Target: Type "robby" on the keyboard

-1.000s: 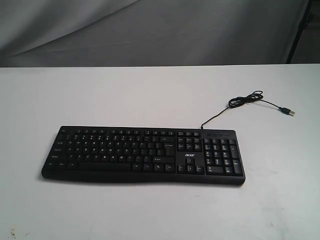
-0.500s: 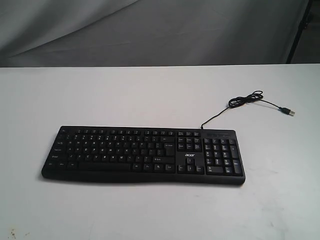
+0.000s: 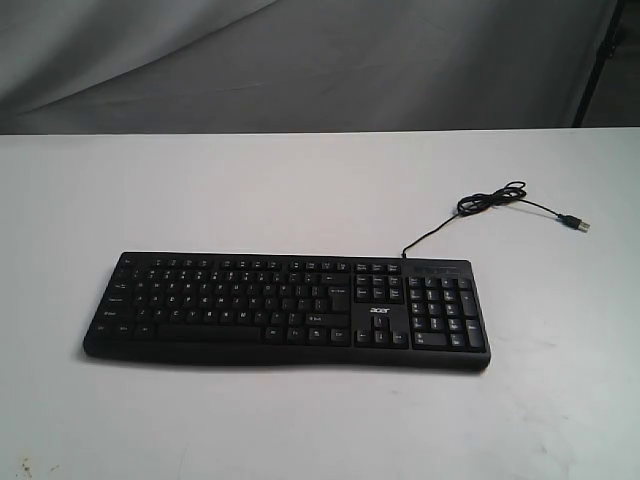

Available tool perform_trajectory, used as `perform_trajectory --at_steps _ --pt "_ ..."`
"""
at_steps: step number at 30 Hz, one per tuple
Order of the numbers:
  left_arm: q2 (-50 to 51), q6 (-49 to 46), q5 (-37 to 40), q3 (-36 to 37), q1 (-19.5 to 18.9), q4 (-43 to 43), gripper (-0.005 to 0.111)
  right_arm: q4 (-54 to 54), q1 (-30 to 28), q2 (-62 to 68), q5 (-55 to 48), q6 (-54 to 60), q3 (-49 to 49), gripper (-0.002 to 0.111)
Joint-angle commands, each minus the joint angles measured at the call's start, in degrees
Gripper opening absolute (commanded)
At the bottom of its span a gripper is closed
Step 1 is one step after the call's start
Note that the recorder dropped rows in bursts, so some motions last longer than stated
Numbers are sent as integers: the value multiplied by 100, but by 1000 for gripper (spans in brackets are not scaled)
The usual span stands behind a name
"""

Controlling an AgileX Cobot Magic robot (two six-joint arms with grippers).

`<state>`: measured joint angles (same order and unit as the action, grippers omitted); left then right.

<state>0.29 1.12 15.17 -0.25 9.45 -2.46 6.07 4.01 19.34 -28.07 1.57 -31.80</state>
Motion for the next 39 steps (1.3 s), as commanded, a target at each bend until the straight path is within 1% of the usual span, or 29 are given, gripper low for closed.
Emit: perform_trajectory --at_steps 1,3,5,8,10,12,18,21,24,28,33,39 --pt "-29 16 6 25 36 -27 0 493 -3 775 123 -103 -281 0" --pt "-29 16 6 25 36 -27 0 1041 -3 1205 6 -252 -298 0" --pt "-29 16 6 25 36 -27 0 1477 27 1676 -192 -127 -308 0" --pt "-29 16 6 25 36 -27 0 1781 389 2408 -807 418 -553 0" --pt "-29 16 6 25 36 -27 0 1886 870 2974 -1047 654 -860 0" --pt "-29 16 6 25 36 -27 0 2045 1356 3475 -1070 868 -1176 0" --pt "-29 16 6 25 36 -27 0 2536 2880 5226 -718 1522 -2153 0" --pt "-29 16 6 25 36 -27 0 2685 3513 6163 -551 1734 -2705 0" --pt "-29 16 6 25 36 -27 0 2698 3972 7001 -535 1817 -3312 0" --pt "-29 16 6 25 36 -27 0 2698 4334 8015 -511 1867 -4064 0" --pt "-29 16 6 25 36 -27 0 2695 4402 8930 -467 2025 -4875 0" --pt "-29 16 6 25 36 -27 0 2695 4411 9654 -235 2500 -5545 0"
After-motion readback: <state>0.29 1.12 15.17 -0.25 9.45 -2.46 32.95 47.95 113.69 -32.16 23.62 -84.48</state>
